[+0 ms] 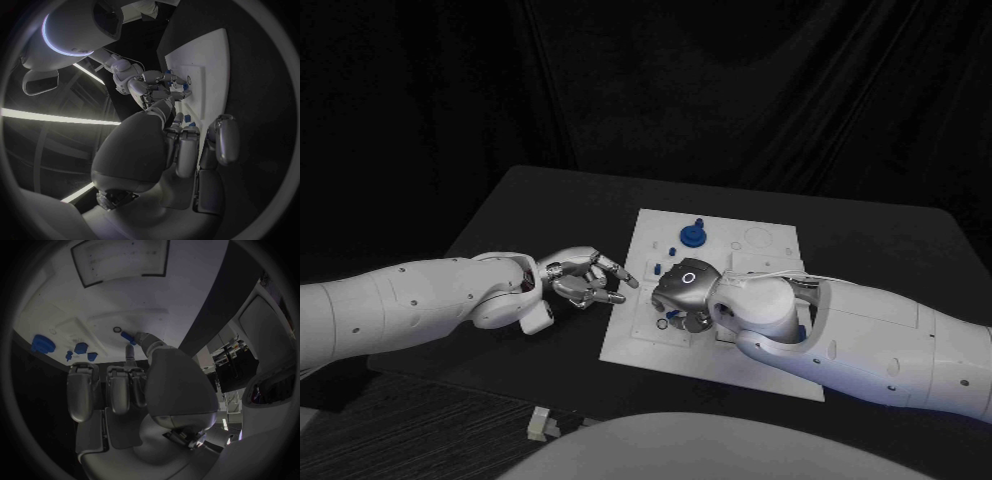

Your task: Assemble the parts on the task board

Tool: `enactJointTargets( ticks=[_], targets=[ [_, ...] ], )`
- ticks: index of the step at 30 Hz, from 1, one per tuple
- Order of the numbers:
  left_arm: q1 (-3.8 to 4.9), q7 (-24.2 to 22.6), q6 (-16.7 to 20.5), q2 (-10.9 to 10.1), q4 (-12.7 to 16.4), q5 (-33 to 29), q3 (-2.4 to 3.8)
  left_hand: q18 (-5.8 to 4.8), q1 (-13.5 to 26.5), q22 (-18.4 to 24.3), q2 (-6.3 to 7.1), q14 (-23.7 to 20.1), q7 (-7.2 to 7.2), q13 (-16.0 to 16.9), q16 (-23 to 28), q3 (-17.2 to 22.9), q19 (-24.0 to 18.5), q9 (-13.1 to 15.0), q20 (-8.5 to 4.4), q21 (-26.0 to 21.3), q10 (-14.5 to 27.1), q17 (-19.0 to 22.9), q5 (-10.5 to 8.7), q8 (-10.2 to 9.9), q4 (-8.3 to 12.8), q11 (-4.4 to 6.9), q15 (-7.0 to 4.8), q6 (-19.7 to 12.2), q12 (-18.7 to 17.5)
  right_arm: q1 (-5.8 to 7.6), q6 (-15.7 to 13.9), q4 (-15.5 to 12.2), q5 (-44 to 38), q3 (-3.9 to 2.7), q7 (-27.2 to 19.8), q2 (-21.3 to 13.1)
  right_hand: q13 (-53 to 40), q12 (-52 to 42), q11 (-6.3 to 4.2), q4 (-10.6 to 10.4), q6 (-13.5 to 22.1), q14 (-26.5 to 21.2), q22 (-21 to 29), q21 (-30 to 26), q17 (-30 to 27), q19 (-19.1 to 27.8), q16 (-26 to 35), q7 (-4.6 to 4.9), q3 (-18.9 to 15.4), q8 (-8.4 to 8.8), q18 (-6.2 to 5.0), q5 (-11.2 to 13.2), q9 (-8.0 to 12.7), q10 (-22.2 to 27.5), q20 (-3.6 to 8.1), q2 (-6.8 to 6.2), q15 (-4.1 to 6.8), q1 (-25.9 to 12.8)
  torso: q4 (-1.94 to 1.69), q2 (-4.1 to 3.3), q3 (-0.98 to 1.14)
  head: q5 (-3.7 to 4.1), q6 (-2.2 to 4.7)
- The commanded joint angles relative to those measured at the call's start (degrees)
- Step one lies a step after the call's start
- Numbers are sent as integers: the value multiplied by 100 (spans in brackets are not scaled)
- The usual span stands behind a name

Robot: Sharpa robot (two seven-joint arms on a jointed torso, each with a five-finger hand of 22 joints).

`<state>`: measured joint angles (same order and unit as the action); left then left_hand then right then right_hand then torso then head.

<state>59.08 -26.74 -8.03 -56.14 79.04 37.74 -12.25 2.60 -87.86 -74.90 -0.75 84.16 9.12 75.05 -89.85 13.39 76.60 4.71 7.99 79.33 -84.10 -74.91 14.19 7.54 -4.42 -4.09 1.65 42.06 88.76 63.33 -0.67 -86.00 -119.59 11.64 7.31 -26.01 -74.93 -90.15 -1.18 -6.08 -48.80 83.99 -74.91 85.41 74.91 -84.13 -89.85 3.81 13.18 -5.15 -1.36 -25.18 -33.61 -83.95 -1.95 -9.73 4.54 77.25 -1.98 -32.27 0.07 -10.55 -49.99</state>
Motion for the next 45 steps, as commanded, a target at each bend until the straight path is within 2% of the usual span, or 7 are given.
enactJointTargets(
  ticks=[1, 3, 8, 22, 29, 38, 45],
  targets=[
    [1, -57, -70, 14, 6, -26, 4, 80, -4, -1057, -51, 584, 26, 1300, -15, 7, -15, -8, 35, -24, -342, -1509, 14, 29, -15, -38, 36, 3, -28, -40, 32, 12, 24, 22, 48, 3, -1507, 15, 34, 6, -69, 601, -1335, -41, 1509, -315, -15, 8, -9, 28, 5, 20, 41, -605, -44, 58, -58, -43, 0, -4, -1, -2, -1],
    [1, -55, -71, 15, 4, -25, 4, 80, -4, -1057, -51, 584, 26, 1300, -15, 7, -15, -8, 35, -24, -342, -1509, 14, 29, -15, -38, 36, 3, -28, -41, 37, 14, 25, 22, 56, 0, -1507, 15, 38, 13, -119, 601, -1335, -43, 1509, -314, -15, 12, -3, 22, 4, 3, 62, -605, -48, 70, -63, -37, -1, -3, 0, -3, -1],
    [1, -55, -73, 17, 2, -25, 4, 80, -4, -1057, -51, 584, 26, 1300, -15, 7, -15, -8, 35, -24, -342, -1509, 14, 29, -15, -38, 36, 3, -28, -41, 43, 20, 25, 22, 61, -2, -1507, 15, 27, 88, -553, 601, -1323, -78, 1509, -297, -15, -9, 50, -95, -5, -310, 109, -605, -55, 115, -62, -19, -2, -3, -1, -1, -1],
    [1, -55, -90, 45, -11, -25, 4, 81, -1, -1055, -51, 584, 28, 1294, -15, 10, -21, -9, 37, -29, -333, -1509, 14, 32, -18, -40, 38, 1, -33, -47, 62, 20, 26, 22, 93, -2, -1507, 15, -8, 163, -874, 601, -1292, -173, 1509, -248, -15, -51, 32, -270, -29, -340, -24, -605, -34, 159, -34, -40, -3, -3, -1, -1, -1],
    [1, -47, -102, 56, -18, -25, 4, 81, -1, -1055, -51, 584, 28, 1294, -15, 10, -21, -9, 37, -29, -333, -1509, 14, 32, -18, -40, 38, 1, -33, -52, -13, 27, 26, 22, 84, -19, -1507, 15, -5, 251, -1064, 601, -1282, -205, 1509, -232, -15, -43, 89, -339, -36, -530, -84, -605, -21, 227, -23, -1, 2, -1, 0, -8, -1],
    [0, -58, -105, 91, -20, -25, 3, 87, -55, -1048, -44, 584, 15, 1282, -15, 53, -44, -14, 39, -47, -316, -1509, 61, 39, 27, -32, 36, -13, -43, -9, -944, -56, 814, 21, -66, -232, -1507, 15, 22, 353, -1315, 601, -1290, -186, 1509, -244, -15, -57, 132, -428, -29, -574, -138, -605, -20, 290, -33, 42, 2, 3, 0, -37, -1],
    [0, -96, -112, 165, -41, -25, 3, 89, -83, -1047, -31, 584, 2, 1273, -15, 81, -51, -22, 38, -50, -304, -1509, 113, 36, 58, -24, 33, -40, -51, 265, -1429, -233, 2389, 21, -489, -493, -1507, 15, 120, 397, -1368, 601, -1286, -202, 1509, -236, -15, 13, 135, -440, -30, -588, -164, -605, -77, 312, -124, 50, 0, -4, 1, -20, -1]
  ],
)
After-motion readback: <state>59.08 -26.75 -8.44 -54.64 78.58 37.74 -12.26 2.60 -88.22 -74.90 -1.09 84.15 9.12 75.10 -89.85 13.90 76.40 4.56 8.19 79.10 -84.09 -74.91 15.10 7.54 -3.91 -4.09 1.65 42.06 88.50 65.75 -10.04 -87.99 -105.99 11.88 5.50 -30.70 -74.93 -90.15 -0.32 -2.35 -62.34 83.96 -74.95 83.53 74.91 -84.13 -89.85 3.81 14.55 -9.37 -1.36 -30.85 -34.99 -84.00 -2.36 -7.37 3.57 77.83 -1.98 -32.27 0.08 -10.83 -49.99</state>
